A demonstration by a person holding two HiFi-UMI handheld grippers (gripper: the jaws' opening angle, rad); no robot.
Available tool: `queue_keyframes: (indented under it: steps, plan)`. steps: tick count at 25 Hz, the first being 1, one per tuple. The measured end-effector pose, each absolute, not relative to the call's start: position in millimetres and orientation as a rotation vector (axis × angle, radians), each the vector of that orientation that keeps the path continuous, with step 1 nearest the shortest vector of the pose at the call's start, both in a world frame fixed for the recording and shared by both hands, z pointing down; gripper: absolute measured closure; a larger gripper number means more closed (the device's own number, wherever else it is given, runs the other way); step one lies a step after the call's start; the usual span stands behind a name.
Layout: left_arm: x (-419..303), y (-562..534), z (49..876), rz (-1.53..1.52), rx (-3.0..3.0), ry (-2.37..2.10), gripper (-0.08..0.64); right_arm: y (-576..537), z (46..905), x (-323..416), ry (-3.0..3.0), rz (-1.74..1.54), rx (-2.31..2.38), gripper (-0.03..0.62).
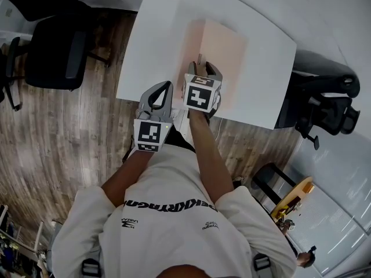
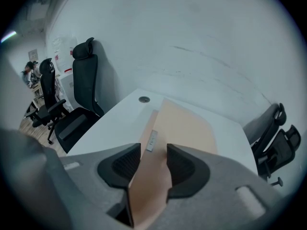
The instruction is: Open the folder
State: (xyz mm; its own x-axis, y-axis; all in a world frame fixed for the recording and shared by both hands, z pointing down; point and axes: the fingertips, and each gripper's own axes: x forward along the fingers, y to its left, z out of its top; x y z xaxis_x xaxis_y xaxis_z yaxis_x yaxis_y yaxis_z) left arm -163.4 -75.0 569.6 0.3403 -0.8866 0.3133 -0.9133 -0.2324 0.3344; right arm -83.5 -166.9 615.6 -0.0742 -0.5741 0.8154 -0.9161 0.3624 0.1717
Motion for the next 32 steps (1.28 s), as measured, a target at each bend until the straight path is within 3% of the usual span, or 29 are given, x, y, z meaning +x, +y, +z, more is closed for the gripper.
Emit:
queue_keyframes:
  steps: [13,32]
  plan:
    - [-140,-78,566,0.097,2.214,-1.517,0.575,-167,584,-77,-1.832,0.408,1.326,0.506]
    - [-87,-74,571,0.168,2.279,-1.46,0.575,-163,542,-31,-1.888,0.421,1.394,0.566]
